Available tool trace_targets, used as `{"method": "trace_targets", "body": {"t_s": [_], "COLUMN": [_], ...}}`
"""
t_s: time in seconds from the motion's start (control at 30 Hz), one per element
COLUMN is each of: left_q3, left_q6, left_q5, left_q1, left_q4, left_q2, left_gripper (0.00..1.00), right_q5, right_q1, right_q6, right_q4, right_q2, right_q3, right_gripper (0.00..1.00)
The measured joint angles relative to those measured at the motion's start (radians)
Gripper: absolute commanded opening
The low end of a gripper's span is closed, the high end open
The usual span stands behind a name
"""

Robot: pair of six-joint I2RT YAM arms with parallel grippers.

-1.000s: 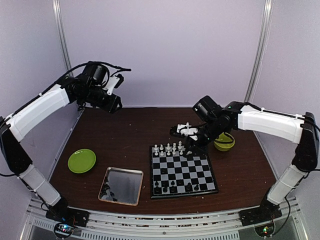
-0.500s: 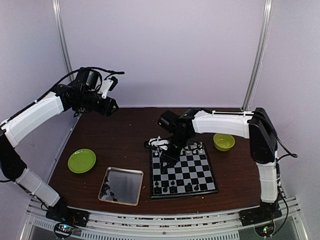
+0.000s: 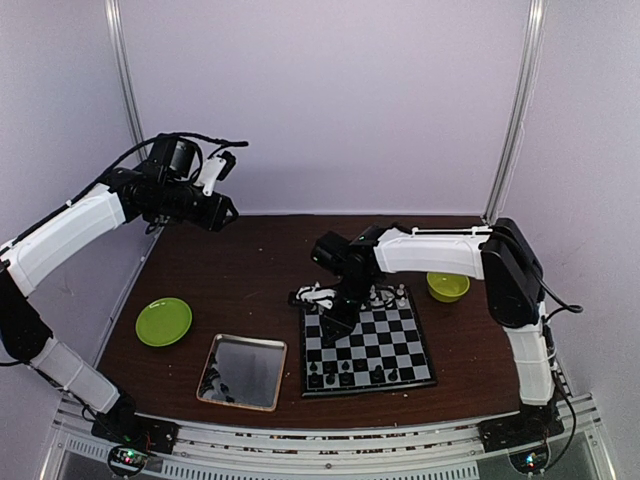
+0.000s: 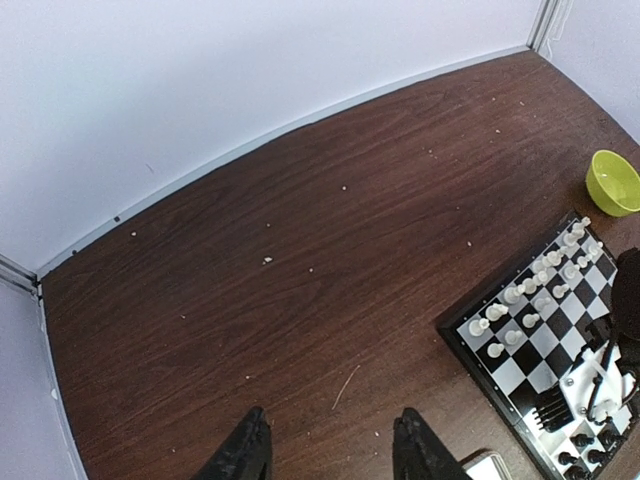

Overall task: Set up the chess pieces on the board
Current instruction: Pick up the knight from the chessboard, then place the knight at b8.

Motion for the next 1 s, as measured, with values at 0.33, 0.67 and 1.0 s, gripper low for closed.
{"method": "trace_targets", "body": {"t_s": [0.33,0.67,1.0], "left_q3": [0.0,0.0,0.004], "left_q6": [0.0,0.0,0.0], "left_q5": [0.012,0.019,0.03], "left_q1": [0.0,0.0,0.0], "left_q4": [-0.001,-0.004,-0.011], "left_q2": [0.001,0.003,0.03], "left_gripper": [0.43,0.43,0.42], "right_q5": [0.009,0.068,0.152], "right_q1": [0.0,-0.111,-0.139], "right_q6": [0.0,-0.066,-0.161], "right_q4": [-0.003,0.021,0.038], "right_q2": [0.003,-0.33,-0.62], "right_q3": [0.002,-0.312,-0.666], "right_gripper": [0.04,0.04,0.04]}}
